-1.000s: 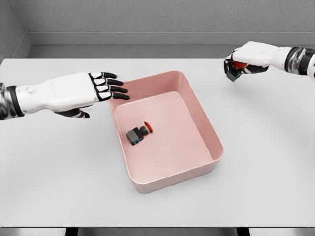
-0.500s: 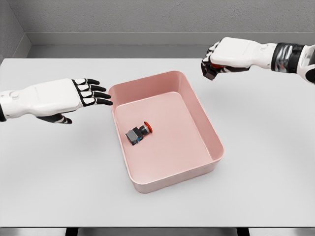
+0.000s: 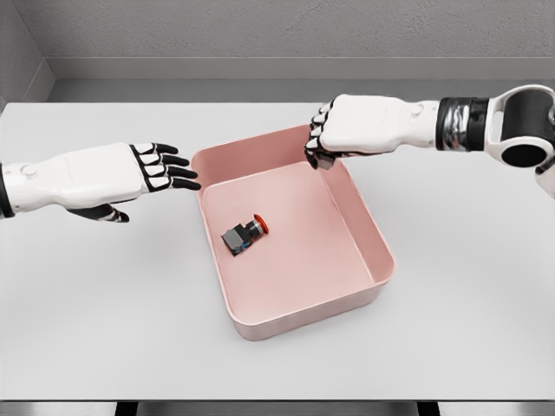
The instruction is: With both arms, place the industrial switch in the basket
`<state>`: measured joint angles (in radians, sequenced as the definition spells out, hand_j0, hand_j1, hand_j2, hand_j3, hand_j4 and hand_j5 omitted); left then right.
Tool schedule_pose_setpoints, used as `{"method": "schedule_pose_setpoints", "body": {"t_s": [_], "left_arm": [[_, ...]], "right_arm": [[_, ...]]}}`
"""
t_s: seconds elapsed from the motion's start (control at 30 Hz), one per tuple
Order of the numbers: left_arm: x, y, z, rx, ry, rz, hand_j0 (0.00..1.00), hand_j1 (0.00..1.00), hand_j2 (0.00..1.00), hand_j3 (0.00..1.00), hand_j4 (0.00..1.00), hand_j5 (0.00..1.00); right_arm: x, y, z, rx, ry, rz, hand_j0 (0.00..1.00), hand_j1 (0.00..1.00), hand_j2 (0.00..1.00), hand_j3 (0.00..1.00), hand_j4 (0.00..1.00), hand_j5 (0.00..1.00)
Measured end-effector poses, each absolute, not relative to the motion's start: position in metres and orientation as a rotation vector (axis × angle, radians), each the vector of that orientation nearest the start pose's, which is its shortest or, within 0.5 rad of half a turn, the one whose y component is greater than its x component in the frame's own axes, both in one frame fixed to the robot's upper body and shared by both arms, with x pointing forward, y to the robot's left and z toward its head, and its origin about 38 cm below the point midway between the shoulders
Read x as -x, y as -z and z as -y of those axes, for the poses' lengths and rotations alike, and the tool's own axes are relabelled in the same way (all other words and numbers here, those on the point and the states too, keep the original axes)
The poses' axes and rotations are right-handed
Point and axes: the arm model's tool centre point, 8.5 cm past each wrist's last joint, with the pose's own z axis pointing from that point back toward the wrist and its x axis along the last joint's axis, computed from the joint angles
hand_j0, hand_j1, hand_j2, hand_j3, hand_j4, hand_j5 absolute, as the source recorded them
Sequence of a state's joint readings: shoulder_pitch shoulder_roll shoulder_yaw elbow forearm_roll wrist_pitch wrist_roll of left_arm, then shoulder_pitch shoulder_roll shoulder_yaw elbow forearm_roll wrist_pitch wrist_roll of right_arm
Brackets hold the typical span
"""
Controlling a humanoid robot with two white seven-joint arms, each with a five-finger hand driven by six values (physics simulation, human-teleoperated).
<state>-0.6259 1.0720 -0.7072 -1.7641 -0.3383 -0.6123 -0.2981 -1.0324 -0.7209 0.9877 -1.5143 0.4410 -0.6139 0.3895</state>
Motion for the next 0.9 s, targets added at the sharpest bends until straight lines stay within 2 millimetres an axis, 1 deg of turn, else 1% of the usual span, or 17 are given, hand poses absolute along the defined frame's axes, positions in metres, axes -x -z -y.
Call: {"method": "schedule_pose_setpoints", "body": {"t_s": [0.07,0.1,0.13,0.17,0.2,0.4,0.43,0.47,0.53,0.6,0.67,0.7,0.73,0.77,0.8,0.83,0.9], "left_arm": [[-0.371,-0.264,-0.29,0.52,-2.786,-2.047,1.0,1.0,1.0,1.0,1.0,1.0],[-0.371,-0.264,-0.29,0.521,-2.787,-2.046,1.0,1.0,1.0,1.0,1.0,1.0],[-0.371,-0.264,-0.29,0.521,-2.787,-2.046,1.0,1.0,1.0,1.0,1.0,1.0],[-0.371,-0.264,-0.291,0.522,-2.787,-2.046,1.0,1.0,1.0,1.0,1.0,1.0],[-0.371,-0.264,-0.291,0.521,-2.787,-2.046,1.0,1.0,1.0,1.0,1.0,1.0],[-0.371,-0.264,-0.29,0.52,-2.786,-2.046,1.0,1.0,1.0,1.0,1.0,1.0],[-0.371,-0.264,-0.29,0.521,-2.787,-2.045,1.0,1.0,1.0,1.0,1.0,1.0],[-0.371,-0.264,-0.291,0.521,-2.788,-2.045,1.0,1.0,1.0,1.0,1.0,1.0],[-0.371,-0.264,-0.291,0.521,-2.789,-2.043,1.0,1.0,1.0,1.0,1.0,1.0],[-0.371,-0.264,-0.291,0.521,-2.791,-2.042,1.0,1.0,1.0,1.0,1.0,1.0],[-0.371,-0.264,-0.291,0.521,-2.792,-2.041,1.0,1.0,1.0,1.0,1.0,1.0],[-0.372,-0.264,-0.291,0.523,-2.791,-2.041,1.0,1.0,1.0,1.0,1.0,1.0],[-0.372,-0.264,-0.291,0.523,-2.791,-2.041,1.0,1.0,1.0,1.0,1.0,1.0],[-0.372,-0.264,-0.291,0.523,-2.791,-2.041,1.0,1.0,1.0,1.0,1.0,1.0],[-0.371,-0.264,-0.291,0.521,-2.793,-2.041,1.0,1.0,1.0,1.0,1.0,1.0],[-0.372,-0.264,-0.291,0.523,-2.792,-2.04,1.0,1.0,1.0,1.0,1.0,1.0],[-0.371,-0.264,-0.291,0.522,-2.794,-2.038,1.0,1.0,1.0,1.0,1.0,1.0]], "right_arm": [[-0.443,-0.284,0.178,-0.48,2.698,-1.837,0.48,0.48,0.48,0.48,0.48,0.48],[-0.442,-0.284,0.176,-0.474,2.695,-1.833,0.6,0.6,0.6,0.6,0.6,0.6],[-0.441,-0.284,0.175,-0.471,2.693,-1.831,0.82,0.82,0.82,0.82,0.82,0.82],[-0.44,-0.285,0.175,-0.469,2.69,-1.83,0.98,0.98,0.98,0.98,0.98,0.98],[-0.44,-0.286,0.174,-0.472,2.687,-1.83,1.0,1.0,1.0,1.0,1.0,1.0],[-0.44,-0.295,0.173,-0.493,2.661,-1.833,1.0,1.0,1.0,1.0,1.0,1.0],[-0.438,-0.3,0.168,-0.488,2.639,-1.831,1.0,1.0,1.0,1.0,1.0,1.0],[-0.433,-0.304,0.158,-0.467,2.601,-1.835,1.0,1.0,1.0,1.0,1.0,1.0],[-0.426,-0.308,0.143,-0.429,2.552,-1.847,1.0,1.0,1.0,1.0,1.0,1.0],[-0.422,-0.313,0.135,-0.413,2.517,-1.857,1.0,1.0,1.0,1.0,1.0,1.0],[-0.419,-0.321,0.126,-0.406,2.471,-1.871,1.0,1.0,1.0,1.0,1.0,1.0],[-0.418,-0.328,0.122,-0.411,2.446,-1.874,1.0,1.0,1.0,1.0,1.0,1.0],[-0.417,-0.331,0.121,-0.406,2.434,-1.884,1.0,1.0,1.0,1.0,1.0,1.0],[-0.417,-0.331,0.124,-0.408,2.435,-1.893,1.0,1.0,1.0,1.0,1.0,1.0],[-0.418,-0.33,0.13,-0.417,2.448,-1.899,1.0,1.0,1.0,1.0,1.0,1.0],[-0.421,-0.329,0.141,-0.439,2.472,-1.899,1.0,1.0,1.0,1.0,1.0,1.0],[-0.422,-0.303,0.176,-0.437,2.579,-1.929,1.0,1.0,1.0,1.0,1.0,1.0]]}}
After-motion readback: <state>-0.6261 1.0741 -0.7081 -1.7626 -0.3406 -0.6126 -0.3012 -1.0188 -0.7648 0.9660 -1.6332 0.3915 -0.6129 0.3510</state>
